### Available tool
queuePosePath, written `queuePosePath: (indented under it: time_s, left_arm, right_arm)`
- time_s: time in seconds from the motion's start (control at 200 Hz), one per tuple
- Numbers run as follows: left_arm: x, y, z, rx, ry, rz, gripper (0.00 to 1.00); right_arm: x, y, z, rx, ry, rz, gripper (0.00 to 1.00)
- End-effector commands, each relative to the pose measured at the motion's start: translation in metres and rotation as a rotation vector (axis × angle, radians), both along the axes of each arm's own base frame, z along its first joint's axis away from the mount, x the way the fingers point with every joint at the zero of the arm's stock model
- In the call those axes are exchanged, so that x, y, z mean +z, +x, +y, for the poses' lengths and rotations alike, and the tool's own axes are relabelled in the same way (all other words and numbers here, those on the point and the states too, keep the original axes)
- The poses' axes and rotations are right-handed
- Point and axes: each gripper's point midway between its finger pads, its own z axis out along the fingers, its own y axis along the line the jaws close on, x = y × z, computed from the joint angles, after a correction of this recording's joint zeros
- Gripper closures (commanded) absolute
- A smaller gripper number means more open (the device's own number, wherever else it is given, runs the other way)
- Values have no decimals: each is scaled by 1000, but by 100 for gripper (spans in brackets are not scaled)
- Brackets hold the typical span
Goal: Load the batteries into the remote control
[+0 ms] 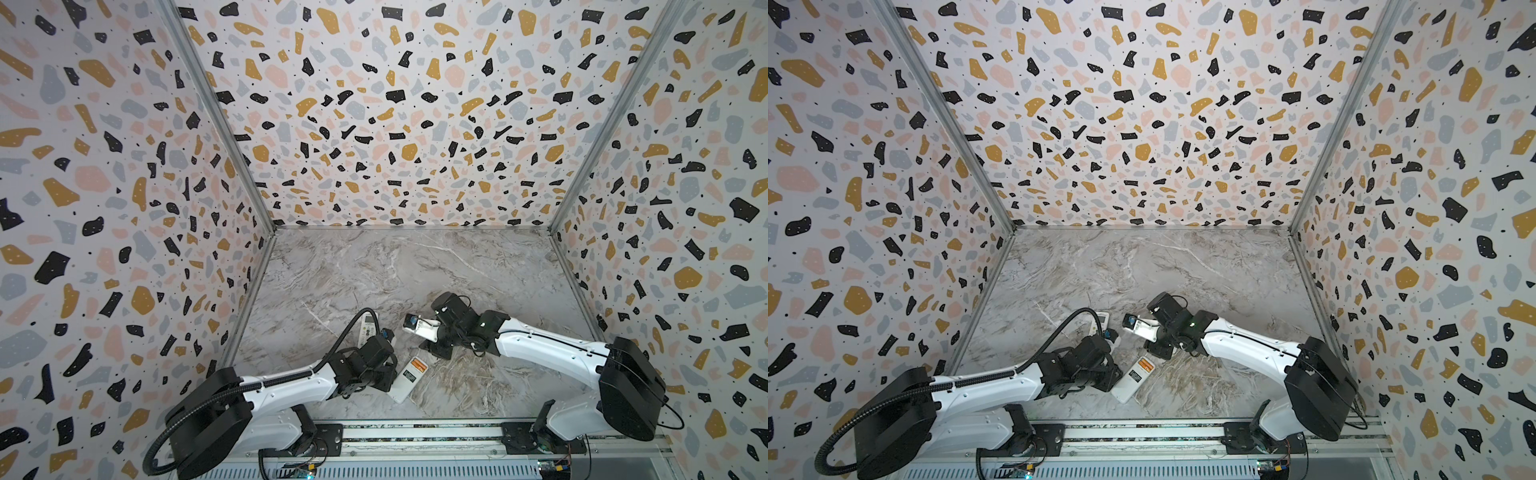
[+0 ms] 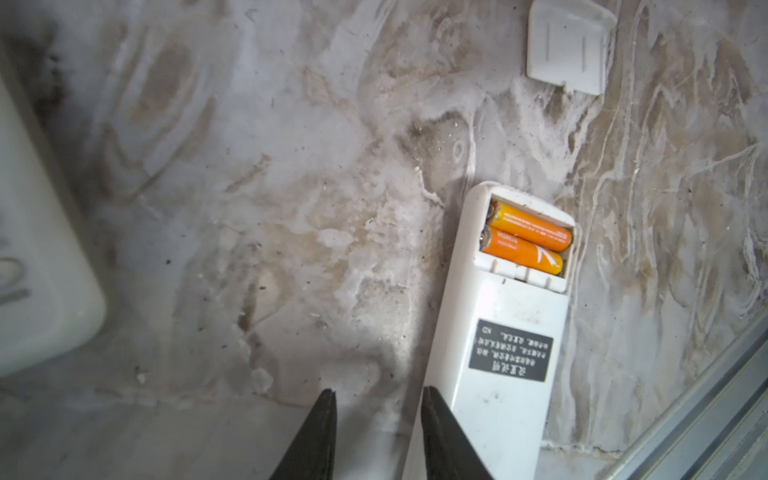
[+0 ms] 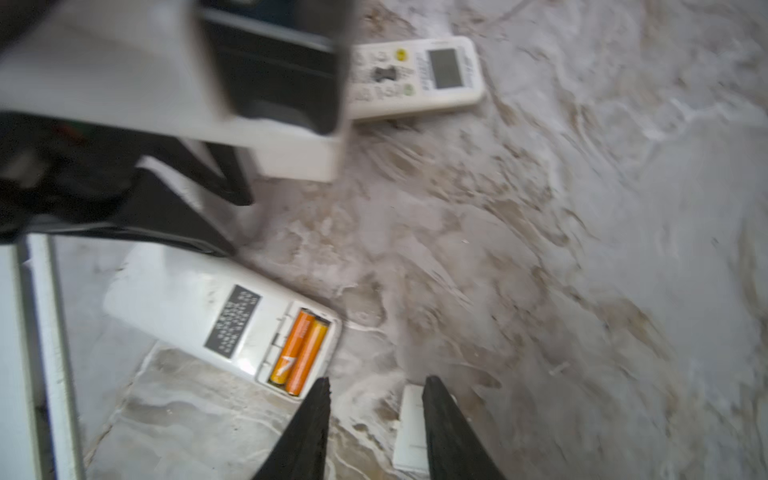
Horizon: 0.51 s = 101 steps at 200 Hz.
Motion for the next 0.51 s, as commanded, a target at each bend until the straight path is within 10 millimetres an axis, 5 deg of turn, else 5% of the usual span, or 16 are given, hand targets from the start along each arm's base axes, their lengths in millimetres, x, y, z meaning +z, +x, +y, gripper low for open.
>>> queuePosePath:
  time_s: [0.0,0.205,0.501]
  left_arm:
    - [25,12,-11,-22,-34,-73,60]
    - [46,18,-21,-53,-65,-121,54]
    - [52,21,-25,-53,-89,-135,52]
  right_arm:
    - [-12,27,-28,-216,-48,73,60]
    - [-64,33,-44,-274,-180,180,57]
    - [-80,33,-50,-279,-225,223,55]
